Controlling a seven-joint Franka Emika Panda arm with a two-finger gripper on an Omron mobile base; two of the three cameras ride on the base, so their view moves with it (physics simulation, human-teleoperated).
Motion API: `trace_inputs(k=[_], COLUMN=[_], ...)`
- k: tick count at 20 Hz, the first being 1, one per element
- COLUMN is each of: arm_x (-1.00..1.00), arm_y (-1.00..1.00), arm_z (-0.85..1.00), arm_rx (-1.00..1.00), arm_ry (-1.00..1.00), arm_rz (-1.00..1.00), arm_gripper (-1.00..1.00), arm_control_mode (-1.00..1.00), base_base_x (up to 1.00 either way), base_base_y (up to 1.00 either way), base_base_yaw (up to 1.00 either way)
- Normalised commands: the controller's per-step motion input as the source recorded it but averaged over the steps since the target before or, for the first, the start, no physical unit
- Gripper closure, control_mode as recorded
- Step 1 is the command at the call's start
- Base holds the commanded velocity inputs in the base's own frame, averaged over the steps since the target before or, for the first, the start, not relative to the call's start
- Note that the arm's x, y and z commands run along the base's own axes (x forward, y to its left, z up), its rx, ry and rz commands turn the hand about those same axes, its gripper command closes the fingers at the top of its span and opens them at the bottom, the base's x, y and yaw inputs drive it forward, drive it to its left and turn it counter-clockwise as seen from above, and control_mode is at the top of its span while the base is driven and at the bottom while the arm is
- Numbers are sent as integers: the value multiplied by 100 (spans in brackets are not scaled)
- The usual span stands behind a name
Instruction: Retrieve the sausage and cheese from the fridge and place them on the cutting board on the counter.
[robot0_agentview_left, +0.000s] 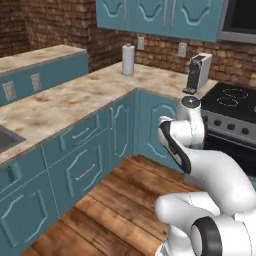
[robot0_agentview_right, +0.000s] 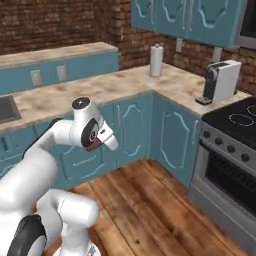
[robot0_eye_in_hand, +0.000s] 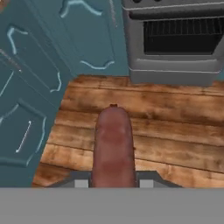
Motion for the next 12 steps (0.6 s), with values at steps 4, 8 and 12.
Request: trace_inputs(k=[4,8,12], arm_x=[0,0,0], arm_y=[0,0,0], arm_z=[0,0,0], arm_rx=[0,0,0], arm_ry=[0,0,0], arm_rz=[0,0,0], arm_gripper=[100,100,100], arm_control_mode=[100,100,100], base_base_x=[10,18,38], base_base_y=[0,1,10], base_base_yaw=[89,82,63])
